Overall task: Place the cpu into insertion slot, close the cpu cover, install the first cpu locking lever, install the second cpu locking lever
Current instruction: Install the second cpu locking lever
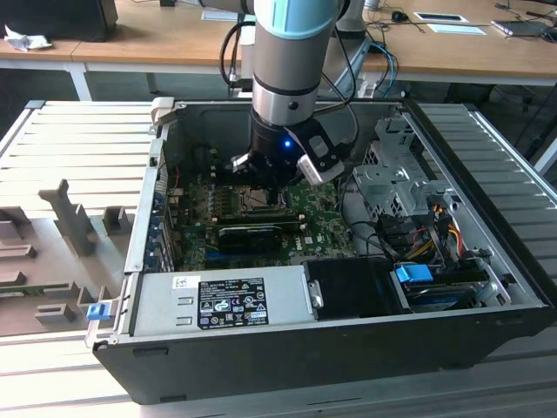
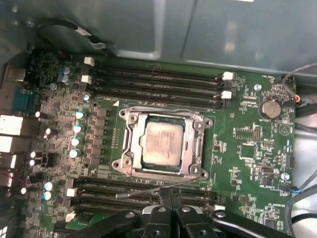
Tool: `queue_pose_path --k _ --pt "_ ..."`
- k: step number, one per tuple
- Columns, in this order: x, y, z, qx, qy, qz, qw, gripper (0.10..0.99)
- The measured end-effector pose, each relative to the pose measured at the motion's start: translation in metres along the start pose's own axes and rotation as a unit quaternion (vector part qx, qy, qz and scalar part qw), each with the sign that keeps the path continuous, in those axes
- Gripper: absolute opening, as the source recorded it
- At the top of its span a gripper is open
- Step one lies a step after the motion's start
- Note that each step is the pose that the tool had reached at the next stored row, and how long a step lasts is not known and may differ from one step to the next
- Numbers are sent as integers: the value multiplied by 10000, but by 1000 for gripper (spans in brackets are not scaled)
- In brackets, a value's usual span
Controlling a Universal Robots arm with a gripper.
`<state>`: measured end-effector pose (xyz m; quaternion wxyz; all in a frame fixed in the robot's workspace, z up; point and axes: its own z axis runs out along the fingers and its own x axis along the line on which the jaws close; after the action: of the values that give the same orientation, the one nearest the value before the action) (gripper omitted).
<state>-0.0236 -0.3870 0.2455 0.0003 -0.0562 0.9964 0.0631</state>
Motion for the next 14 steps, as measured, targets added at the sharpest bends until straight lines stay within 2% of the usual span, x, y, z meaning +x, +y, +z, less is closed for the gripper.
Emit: queue_pose_path --k 1,2,7,14 --pt "6 -14 -1 -19 -2 -2 10000 106" --pt "46 -22 4 -43 -5 -7 10000 106" --pt "255 -12 63 -79 -8 -10 10000 106" --pt "320 -23 205 -84 -8 -11 10000 106"
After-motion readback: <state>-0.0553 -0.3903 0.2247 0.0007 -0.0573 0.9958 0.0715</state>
